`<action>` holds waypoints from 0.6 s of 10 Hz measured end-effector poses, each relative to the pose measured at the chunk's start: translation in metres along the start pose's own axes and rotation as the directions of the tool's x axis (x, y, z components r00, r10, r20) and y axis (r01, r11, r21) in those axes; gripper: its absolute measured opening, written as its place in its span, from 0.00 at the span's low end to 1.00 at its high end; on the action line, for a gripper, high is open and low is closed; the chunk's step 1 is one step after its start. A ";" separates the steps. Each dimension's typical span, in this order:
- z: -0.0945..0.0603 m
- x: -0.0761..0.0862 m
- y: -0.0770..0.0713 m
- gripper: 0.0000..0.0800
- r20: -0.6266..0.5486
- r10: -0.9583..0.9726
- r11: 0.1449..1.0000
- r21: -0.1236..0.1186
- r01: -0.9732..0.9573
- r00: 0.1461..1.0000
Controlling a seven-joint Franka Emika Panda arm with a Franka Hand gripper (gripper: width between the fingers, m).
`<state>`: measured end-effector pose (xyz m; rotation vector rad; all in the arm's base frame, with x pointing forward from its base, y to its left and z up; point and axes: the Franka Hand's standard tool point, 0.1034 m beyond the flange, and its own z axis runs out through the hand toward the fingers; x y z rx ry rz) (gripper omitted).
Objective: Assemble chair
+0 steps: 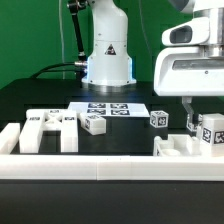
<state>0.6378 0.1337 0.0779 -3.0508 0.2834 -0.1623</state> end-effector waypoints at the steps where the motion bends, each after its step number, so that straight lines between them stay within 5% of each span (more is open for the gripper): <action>1: 0.000 0.000 0.000 0.81 0.000 -0.085 0.996 -0.002 0.085 0.996; 6: 0.000 0.001 0.003 0.78 0.000 -0.327 0.945 -0.006 0.327 0.945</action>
Offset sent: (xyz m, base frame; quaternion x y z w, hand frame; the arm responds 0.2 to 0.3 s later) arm 0.0001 0.0000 0.0019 0.0006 -0.0046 -0.2048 0.9788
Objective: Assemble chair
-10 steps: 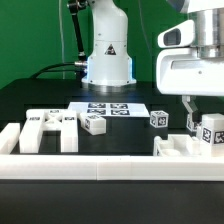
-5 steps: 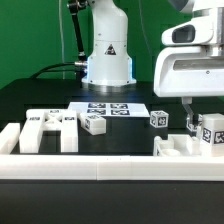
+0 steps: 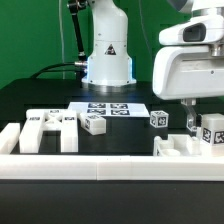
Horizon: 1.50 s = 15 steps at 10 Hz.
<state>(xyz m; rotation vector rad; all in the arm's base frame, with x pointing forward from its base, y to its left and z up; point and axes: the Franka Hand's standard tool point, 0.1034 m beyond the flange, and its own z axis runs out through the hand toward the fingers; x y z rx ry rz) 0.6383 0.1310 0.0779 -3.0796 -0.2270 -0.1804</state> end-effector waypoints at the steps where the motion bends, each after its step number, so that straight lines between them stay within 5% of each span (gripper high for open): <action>1: 0.000 0.000 0.000 0.56 0.000 0.000 1.000 0.000 0.000 1.000; 2: 0.000 0.000 0.001 0.36 0.000 0.001 1.000 -0.001 -0.001 1.000; 6: 0.000 0.000 0.001 0.36 0.000 0.030 1.000 0.000 -0.030 1.000; 8: 0.001 0.000 0.003 0.36 -0.003 0.263 0.965 0.003 -0.263 0.965; 15: 0.000 0.000 0.008 0.37 0.005 0.807 0.591 0.011 -0.807 0.591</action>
Offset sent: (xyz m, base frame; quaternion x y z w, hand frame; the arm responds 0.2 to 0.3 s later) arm 0.0000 0.0000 0.0000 0.0000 0.0000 0.0000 1.0000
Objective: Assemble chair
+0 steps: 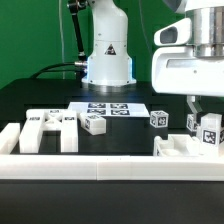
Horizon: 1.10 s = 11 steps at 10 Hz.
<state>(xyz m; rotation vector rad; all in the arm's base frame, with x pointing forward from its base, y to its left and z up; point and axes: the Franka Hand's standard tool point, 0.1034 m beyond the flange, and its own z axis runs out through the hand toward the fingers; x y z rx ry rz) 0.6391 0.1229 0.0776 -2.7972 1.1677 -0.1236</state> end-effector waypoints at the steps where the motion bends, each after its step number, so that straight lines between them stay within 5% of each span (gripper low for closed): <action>1: 0.000 0.000 0.000 0.37 0.001 0.093 0.996 -0.002 -0.093 0.996; 4: 0.000 -0.002 0.001 0.37 0.026 0.363 0.932 0.002 -0.363 0.931; 8: 0.000 -0.002 0.001 0.37 0.039 0.402 0.916 -0.005 -0.402 0.915; 10: 0.000 -0.002 0.002 0.72 0.039 0.377 0.926 -0.005 -0.377 0.926; 11: 0.001 -0.005 0.001 0.72 0.037 0.280 0.960 -0.015 -0.279 0.959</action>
Offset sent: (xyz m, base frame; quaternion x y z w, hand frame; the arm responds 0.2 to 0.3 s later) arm -0.0073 -0.0062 -0.0103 -0.0185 -0.0196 0.2535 0.9670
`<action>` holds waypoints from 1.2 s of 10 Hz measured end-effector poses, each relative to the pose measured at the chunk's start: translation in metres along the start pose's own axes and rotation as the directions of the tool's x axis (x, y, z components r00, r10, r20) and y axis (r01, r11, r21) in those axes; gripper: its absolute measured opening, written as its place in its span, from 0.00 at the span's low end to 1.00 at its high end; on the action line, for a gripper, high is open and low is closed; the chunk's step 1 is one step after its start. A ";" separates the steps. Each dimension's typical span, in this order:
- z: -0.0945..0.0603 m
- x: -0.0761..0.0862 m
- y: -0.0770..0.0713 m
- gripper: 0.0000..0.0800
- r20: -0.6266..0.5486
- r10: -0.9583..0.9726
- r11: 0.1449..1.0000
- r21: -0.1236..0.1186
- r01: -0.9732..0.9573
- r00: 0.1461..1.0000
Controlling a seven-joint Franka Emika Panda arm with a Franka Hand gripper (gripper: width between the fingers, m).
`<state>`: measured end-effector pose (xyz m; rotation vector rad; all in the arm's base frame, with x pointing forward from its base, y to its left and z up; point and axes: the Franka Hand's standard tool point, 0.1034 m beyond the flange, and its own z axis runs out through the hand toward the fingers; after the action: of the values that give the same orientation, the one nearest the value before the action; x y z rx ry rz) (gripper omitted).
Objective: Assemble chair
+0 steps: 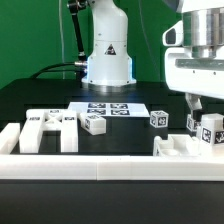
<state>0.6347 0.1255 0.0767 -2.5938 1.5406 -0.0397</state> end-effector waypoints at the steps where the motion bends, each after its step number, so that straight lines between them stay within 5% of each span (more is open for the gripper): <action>1: 0.001 -0.006 0.000 0.79 -0.005 -0.148 0.989 -0.020 0.148 0.989; 6: 0.001 -0.004 0.001 0.81 0.001 -0.517 0.856 -0.023 0.517 0.856; 8: 0.001 -0.010 -0.002 0.81 -0.012 -0.700 0.713 -0.053 0.699 0.714; 12: -0.002 -0.008 -0.004 0.81 0.002 -0.888 0.459 -0.056 0.887 0.460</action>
Offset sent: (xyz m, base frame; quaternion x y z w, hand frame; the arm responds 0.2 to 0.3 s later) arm 0.0000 0.0000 0.0000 0.0000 0.0000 -0.1938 0.9810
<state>0.6342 0.1346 0.0791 -3.1018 -0.0295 -0.1329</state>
